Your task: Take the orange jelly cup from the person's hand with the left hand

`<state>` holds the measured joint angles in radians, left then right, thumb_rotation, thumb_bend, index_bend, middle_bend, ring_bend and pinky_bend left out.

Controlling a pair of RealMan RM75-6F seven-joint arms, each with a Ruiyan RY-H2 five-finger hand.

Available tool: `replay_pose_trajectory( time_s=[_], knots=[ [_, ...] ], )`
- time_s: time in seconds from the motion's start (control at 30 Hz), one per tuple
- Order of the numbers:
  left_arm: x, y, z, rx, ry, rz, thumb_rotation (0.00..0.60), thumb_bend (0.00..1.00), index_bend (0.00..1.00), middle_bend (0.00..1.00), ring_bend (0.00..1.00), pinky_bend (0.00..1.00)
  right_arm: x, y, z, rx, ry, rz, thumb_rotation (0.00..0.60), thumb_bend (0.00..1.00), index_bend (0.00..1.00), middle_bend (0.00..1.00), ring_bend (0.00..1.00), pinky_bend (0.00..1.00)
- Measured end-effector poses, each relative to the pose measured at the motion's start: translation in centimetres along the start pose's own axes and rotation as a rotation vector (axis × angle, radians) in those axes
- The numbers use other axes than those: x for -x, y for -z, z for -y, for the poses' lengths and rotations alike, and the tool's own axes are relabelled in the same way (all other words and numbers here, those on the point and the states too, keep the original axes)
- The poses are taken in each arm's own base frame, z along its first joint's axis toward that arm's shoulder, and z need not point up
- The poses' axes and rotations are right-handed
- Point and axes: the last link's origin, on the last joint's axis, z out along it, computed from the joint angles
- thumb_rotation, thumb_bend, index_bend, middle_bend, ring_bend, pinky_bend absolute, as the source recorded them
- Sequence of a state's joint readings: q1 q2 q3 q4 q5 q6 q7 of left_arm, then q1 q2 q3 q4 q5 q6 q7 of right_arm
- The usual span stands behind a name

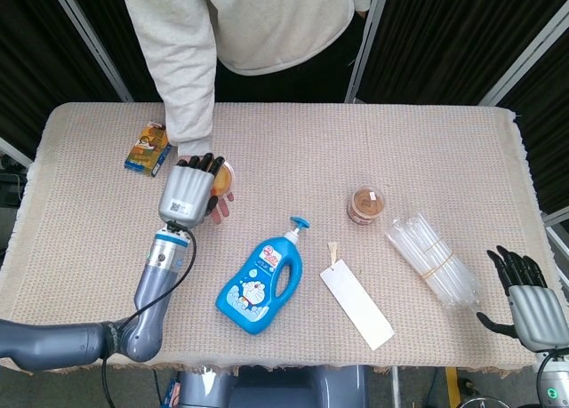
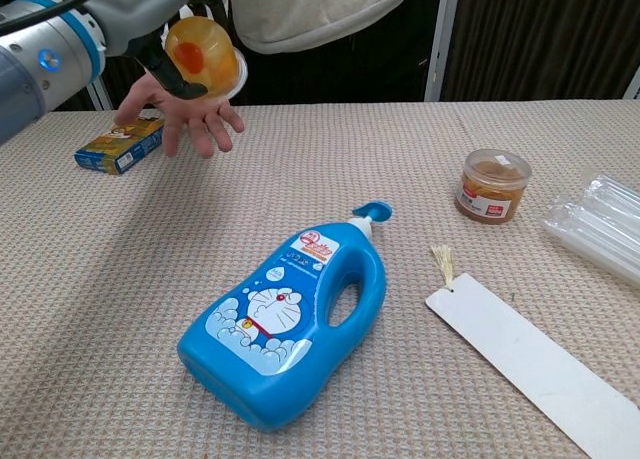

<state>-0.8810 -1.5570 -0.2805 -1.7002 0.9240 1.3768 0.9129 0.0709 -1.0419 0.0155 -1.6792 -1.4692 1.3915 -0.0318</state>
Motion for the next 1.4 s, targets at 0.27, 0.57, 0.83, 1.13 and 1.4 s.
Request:
replay_pose_trajectory(
  time_s=[0.27,0.57,0.83,1.13,1.4],
  knots=[
    [-1.2,5.3,2.9,0.051,0.048,-0.003,0.600,0.55,0.81,0.55,0.50,0.51,0.0,0.0,0.1,0.003,0.006,-0.003,0.600,0.10,0.05,0.00,0.00,0.00],
    [1.4,12.7,7.6,0.074,0.056,0.133,0.600,0.54,0.81,0.54,0.50,0.51,0.1,0.0,0.2,0.008,0.005,0.005,0.600,0.10,0.05,0.00,0.00,0.00],
    [6.2,14.0,9.3,0.077,-0.010,0.277,0.600,0.54,0.70,0.43,0.43,0.46,0.2,-0.1,0.3,0.007,0.003,0.007,0.600,0.10,0.06,0.00,0.00,0.00],
    [10.4,13.5,7.4,0.087,-0.016,0.396,0.600,0.22,0.24,0.00,0.00,0.03,0.1,-0.1,0.2,0.008,0.000,0.008,0.600,0.10,0.05,0.00,0.00,0.00],
    [10.4,13.4,7.1,0.086,-0.016,0.438,0.600,0.18,0.10,0.00,0.00,0.00,0.1,-0.1,0.2,0.005,0.001,0.008,0.600,0.10,0.06,0.00,0.00,0.00]
  ],
)
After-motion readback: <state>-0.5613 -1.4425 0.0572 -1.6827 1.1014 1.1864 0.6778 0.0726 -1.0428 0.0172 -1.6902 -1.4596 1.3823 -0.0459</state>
